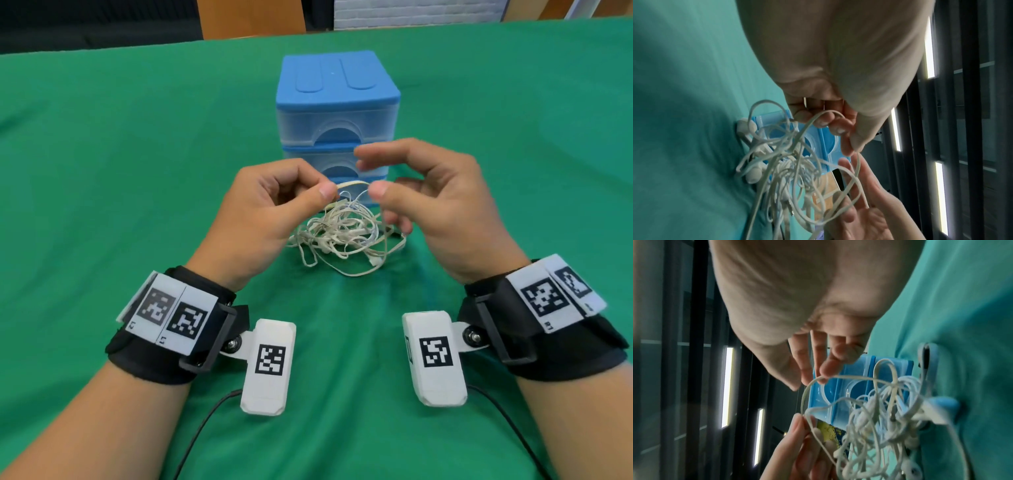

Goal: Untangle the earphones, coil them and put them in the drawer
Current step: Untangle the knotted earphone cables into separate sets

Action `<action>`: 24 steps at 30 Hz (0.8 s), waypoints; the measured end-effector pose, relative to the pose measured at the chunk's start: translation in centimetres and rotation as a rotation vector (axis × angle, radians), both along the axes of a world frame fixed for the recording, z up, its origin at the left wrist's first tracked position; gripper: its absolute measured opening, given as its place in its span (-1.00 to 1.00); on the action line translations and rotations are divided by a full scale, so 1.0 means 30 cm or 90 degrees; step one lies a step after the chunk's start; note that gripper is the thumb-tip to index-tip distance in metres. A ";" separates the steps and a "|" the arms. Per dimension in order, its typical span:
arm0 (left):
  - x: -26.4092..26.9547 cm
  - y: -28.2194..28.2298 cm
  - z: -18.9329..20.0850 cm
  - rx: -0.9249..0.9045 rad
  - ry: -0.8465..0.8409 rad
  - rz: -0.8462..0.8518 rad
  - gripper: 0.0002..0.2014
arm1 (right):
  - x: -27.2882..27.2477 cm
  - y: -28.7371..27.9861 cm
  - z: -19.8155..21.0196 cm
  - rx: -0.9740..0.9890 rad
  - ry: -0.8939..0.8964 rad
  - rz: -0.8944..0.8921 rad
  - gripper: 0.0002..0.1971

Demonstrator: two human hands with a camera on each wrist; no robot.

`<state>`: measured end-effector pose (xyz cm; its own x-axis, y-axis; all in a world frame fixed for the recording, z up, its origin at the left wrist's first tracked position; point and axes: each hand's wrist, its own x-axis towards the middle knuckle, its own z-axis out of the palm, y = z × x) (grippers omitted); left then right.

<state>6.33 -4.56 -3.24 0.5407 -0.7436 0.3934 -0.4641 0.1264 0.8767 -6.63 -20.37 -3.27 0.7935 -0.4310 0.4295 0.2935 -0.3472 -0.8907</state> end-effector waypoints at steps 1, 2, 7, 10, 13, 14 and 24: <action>-0.003 -0.001 0.000 0.008 -0.001 -0.013 -0.88 | 0.001 0.009 -0.003 0.001 0.028 0.034 -0.68; -0.004 -0.002 -0.002 0.011 0.003 -0.023 -0.88 | 0.005 0.013 -0.009 -0.006 0.051 0.051 -0.70; -0.008 0.001 0.005 0.002 0.020 -0.028 -0.88 | 0.019 -0.006 -0.017 -0.053 0.024 -0.013 -0.87; -0.007 0.002 0.008 -0.008 0.041 -0.027 -0.87 | 0.017 -0.031 -0.011 0.042 -0.044 -0.122 -0.85; 0.007 0.005 0.003 0.001 0.041 -0.017 -0.86 | 0.019 -0.060 -0.015 0.160 -0.085 -0.209 -0.85; 0.010 0.004 0.001 0.003 0.039 -0.019 -0.86 | 0.021 -0.068 -0.019 0.181 -0.092 -0.229 -0.85; 0.021 0.007 0.001 -0.010 0.035 -0.009 -0.84 | 0.012 -0.111 -0.033 0.308 -0.089 -0.341 -0.85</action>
